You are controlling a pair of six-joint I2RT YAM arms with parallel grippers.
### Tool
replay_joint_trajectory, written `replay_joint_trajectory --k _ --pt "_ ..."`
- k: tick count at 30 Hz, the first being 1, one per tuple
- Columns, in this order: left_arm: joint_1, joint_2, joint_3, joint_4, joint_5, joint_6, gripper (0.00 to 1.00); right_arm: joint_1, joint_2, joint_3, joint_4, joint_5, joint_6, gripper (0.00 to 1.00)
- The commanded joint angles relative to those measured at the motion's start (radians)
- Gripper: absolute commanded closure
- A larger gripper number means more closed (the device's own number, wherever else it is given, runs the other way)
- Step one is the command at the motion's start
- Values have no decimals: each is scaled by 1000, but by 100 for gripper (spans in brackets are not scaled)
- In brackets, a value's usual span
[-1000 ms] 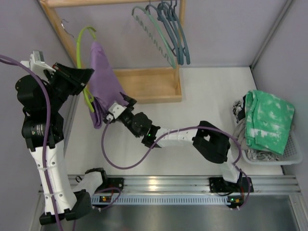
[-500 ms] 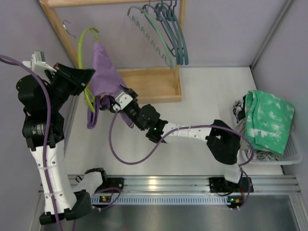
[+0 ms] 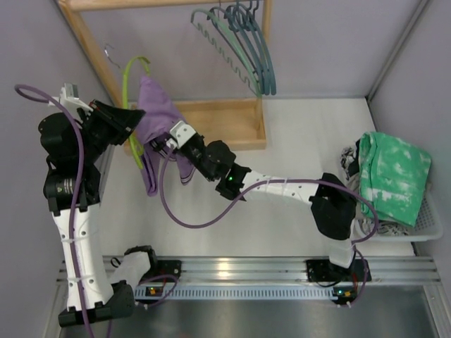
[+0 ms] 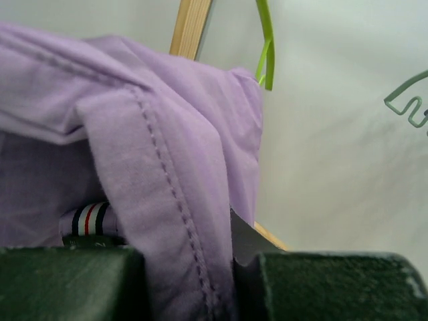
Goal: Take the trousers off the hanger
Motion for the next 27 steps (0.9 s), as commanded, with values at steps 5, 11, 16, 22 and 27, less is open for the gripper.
replay_joint_trajectory --k 5,11,16,22,27 --pt "-2 -70 -102 113 6 57 100 -6 -148 142 31 -27 16 100" --pt "-2 -94 -202 104 -24 82 100 -6 -180 237 -18 -30 35 100" --pt "-1 -101 -274 105 -35 88 100 -6 -200 320 -41 -31 35 100" --pt "-2 -120 -343 96 -63 99 100 -8 -220 397 -58 -27 32 100" --pt "-2 -132 -395 81 -72 113 100 -9 -246 429 -75 -30 19 100"
